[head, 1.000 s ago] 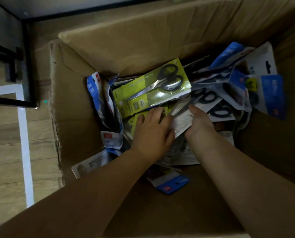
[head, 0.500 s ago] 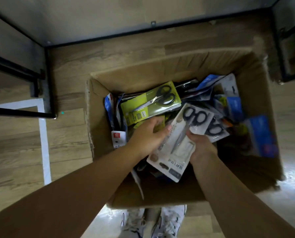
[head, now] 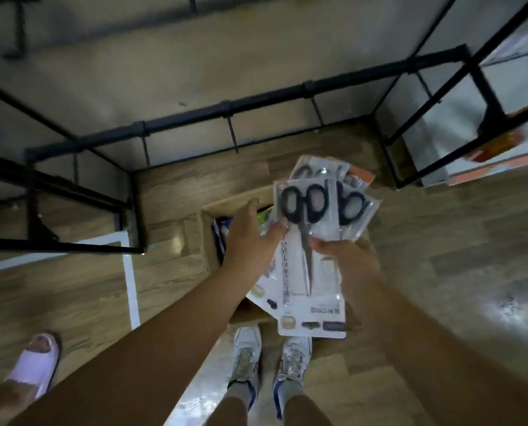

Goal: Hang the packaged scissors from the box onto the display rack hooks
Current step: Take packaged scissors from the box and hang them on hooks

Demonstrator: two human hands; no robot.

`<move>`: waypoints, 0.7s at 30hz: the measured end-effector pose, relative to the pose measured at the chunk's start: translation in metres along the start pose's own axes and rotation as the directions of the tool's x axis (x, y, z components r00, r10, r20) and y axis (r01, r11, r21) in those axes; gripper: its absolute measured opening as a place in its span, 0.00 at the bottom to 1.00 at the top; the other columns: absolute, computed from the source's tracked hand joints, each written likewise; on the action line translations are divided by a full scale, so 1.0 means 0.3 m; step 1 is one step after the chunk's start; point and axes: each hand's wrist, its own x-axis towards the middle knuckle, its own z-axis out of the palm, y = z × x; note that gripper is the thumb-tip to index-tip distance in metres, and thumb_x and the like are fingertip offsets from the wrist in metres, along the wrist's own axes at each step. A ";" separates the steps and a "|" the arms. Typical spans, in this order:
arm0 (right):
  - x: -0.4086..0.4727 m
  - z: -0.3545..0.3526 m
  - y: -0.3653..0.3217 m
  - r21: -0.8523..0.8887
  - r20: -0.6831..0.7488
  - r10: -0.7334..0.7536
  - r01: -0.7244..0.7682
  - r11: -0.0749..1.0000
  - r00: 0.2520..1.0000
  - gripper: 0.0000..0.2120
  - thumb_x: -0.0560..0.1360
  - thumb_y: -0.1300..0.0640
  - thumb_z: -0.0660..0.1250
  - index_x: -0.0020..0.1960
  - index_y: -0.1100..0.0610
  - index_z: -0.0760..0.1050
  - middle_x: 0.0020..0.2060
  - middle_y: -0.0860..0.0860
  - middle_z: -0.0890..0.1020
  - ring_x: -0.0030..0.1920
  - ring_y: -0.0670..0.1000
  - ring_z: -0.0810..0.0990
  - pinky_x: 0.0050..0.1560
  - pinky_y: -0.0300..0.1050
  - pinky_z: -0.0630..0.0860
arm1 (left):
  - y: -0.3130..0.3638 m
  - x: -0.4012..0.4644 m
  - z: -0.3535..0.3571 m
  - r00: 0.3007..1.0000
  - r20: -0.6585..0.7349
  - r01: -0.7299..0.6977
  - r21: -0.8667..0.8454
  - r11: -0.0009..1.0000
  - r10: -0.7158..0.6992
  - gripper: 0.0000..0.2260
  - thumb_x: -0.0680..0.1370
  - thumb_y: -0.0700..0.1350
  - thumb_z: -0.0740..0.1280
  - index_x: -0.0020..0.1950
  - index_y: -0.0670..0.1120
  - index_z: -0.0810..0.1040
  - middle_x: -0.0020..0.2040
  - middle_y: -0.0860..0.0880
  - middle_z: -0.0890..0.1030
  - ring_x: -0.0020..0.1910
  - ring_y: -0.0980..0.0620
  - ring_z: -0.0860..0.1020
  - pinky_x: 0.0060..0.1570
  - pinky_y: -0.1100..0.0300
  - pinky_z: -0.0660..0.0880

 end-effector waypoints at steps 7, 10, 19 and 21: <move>-0.412 -0.220 -0.358 -0.073 0.282 -0.318 0.351 0.933 0.905 0.10 0.62 0.64 0.75 0.43 0.57 0.82 0.42 0.56 0.85 0.45 0.58 0.84 0.45 0.55 0.80 | 0.425 -0.319 -0.251 0.993 0.115 0.015 -0.269 0.963 0.017 0.55 0.51 0.63 0.78 0.74 0.51 0.61 0.67 0.50 0.73 0.65 0.50 0.72 0.62 0.51 0.72; -0.589 -0.274 -0.464 -0.085 0.378 -0.387 0.448 0.890 0.841 0.14 0.57 0.61 0.75 0.42 0.59 0.81 0.42 0.59 0.83 0.45 0.59 0.83 0.49 0.57 0.80 | 0.512 -0.446 -0.314 0.940 0.306 0.005 -0.450 0.893 0.149 0.38 0.43 0.63 0.81 0.51 0.54 0.80 0.47 0.54 0.83 0.46 0.52 0.81 0.45 0.54 0.78; -1.017 -0.291 -0.632 0.087 0.415 -0.614 0.642 0.762 0.672 0.21 0.51 0.69 0.76 0.44 0.63 0.79 0.39 0.59 0.84 0.42 0.60 0.84 0.47 0.58 0.80 | 0.733 -0.817 -0.521 0.812 0.268 -0.246 -0.648 0.721 0.518 0.21 0.66 0.32 0.69 0.58 0.42 0.74 0.43 0.51 0.85 0.43 0.55 0.83 0.38 0.65 0.78; -1.084 -0.262 -0.648 0.169 0.416 -0.660 0.660 0.732 0.626 0.20 0.53 0.70 0.74 0.44 0.63 0.77 0.37 0.58 0.84 0.39 0.57 0.84 0.40 0.52 0.82 | 0.744 -0.867 -0.570 0.796 0.227 -0.298 -0.659 0.690 0.561 0.22 0.67 0.27 0.68 0.58 0.42 0.74 0.43 0.49 0.85 0.42 0.53 0.83 0.38 0.63 0.79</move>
